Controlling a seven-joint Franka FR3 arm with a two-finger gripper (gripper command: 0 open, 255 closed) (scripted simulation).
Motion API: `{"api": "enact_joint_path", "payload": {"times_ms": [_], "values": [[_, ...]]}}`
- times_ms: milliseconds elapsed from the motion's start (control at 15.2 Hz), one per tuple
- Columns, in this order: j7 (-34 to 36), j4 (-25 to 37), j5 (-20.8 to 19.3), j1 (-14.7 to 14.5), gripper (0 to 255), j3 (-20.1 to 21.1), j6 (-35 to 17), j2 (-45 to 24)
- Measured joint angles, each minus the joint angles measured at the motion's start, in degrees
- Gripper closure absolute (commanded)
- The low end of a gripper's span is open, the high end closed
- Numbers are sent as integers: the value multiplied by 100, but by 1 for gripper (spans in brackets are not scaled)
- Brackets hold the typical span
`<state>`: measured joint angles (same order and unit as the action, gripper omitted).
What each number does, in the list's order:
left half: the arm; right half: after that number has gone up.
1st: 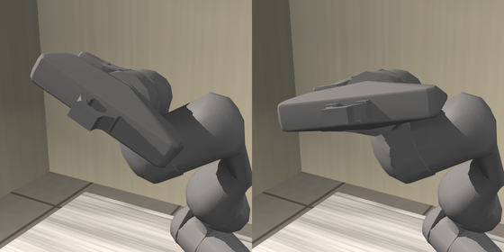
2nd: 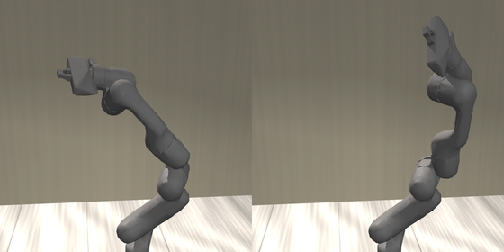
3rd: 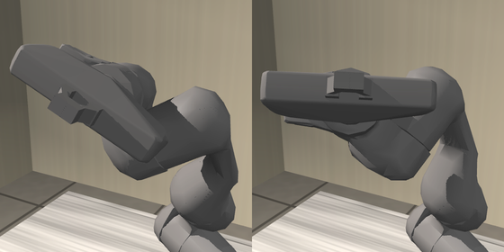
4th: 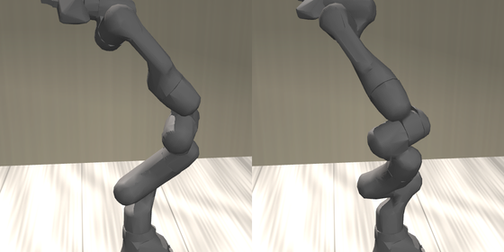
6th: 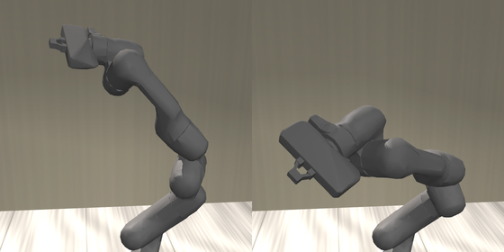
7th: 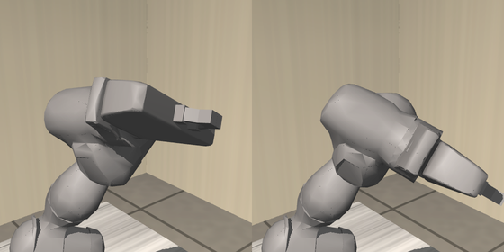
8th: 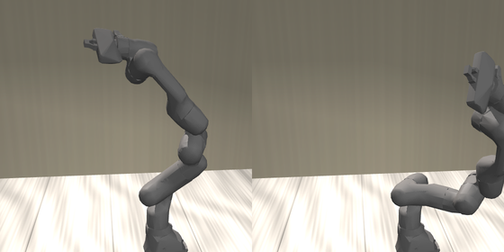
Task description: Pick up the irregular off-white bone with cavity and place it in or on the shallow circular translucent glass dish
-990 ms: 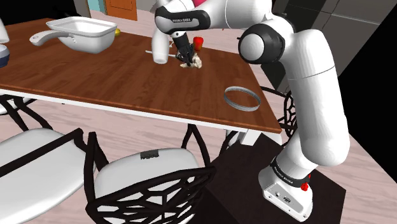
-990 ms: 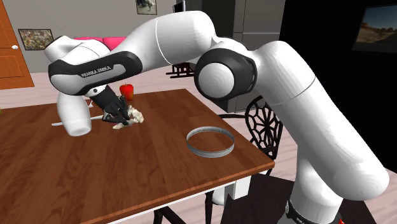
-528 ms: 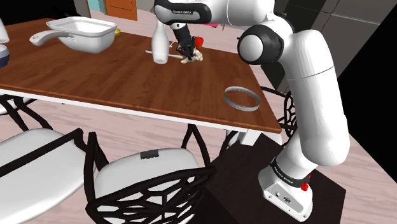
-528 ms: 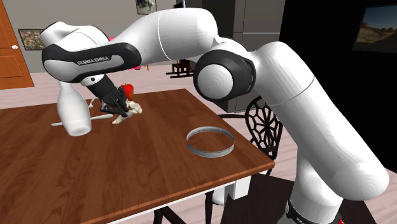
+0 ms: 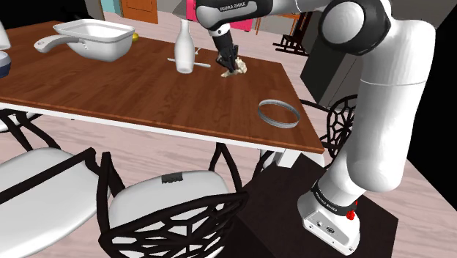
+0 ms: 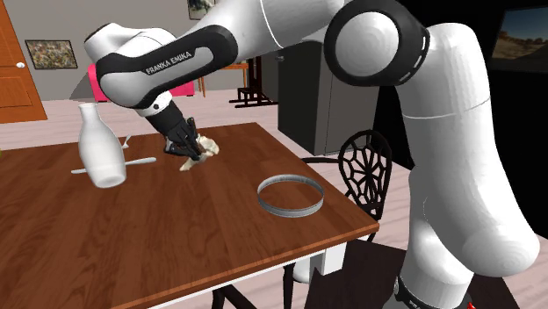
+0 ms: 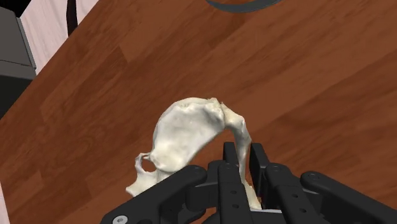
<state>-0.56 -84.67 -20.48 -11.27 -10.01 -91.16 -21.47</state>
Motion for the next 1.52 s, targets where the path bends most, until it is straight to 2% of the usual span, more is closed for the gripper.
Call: {"api": "enact_joint_path", "payload": {"times_ms": [462, 792, 1320, 1518], "values": [[350, -2428, -304, -93, 255, -15, -572, 1789], [497, -3691, -497, -89, 255, -16, -715, 2874], [576, -5560, -792, 19, 255, 21, -525, 4897], [648, -5901, -826, 33, 255, 28, -603, 5147]]}}
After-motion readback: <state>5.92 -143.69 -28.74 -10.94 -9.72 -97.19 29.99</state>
